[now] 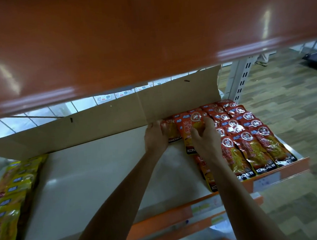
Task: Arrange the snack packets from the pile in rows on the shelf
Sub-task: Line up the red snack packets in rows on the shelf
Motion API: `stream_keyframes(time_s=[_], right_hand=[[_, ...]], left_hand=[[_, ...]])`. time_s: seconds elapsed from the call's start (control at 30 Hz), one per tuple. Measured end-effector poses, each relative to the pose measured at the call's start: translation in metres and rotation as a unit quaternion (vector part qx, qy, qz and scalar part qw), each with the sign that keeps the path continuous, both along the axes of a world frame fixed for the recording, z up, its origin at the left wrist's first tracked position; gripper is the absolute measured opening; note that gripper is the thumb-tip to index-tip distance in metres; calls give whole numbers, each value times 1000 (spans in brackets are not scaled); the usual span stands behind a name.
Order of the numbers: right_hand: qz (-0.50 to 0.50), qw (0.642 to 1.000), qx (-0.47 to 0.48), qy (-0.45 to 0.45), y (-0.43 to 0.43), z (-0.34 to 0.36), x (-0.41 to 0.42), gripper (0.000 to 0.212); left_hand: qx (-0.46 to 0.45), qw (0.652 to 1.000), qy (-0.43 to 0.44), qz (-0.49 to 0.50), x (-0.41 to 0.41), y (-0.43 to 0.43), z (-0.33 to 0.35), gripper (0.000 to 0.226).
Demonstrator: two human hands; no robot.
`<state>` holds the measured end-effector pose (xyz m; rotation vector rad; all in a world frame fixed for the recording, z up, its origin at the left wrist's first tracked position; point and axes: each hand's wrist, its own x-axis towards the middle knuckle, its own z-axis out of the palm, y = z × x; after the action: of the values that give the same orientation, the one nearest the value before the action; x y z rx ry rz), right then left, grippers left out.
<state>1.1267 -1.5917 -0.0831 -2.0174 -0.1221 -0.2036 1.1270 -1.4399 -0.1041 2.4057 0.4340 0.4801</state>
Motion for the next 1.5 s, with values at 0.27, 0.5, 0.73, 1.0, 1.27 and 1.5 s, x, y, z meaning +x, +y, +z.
stream_keyframes(time_s=[0.27, 0.5, 0.73, 1.0, 1.27, 1.5], right_hand=[[44, 998, -40, -28, 19, -1, -5, 39], [1, 990, -129, -62, 9, -6, -7, 44], [11, 981, -188, -48, 2, -12, -9, 39], [23, 977, -209, -17, 0, -12, -8, 38], [21, 979, -203, -17, 0, -11, -8, 36], [24, 979, -199, -29, 10, -5, -12, 43]], left_hand=[[-314, 946, -22, -84, -28, -13, 2, 32], [-299, 953, -16, 46, -35, 20, -9, 32], [-246, 968, 15, 42, -29, 4, -10, 37], [-219, 974, 34, 48, -18, -7, -5, 43], [-105, 993, 49, 35, -15, -13, -2, 38], [-66, 995, 63, 27, -19, -4, 1, 40]])
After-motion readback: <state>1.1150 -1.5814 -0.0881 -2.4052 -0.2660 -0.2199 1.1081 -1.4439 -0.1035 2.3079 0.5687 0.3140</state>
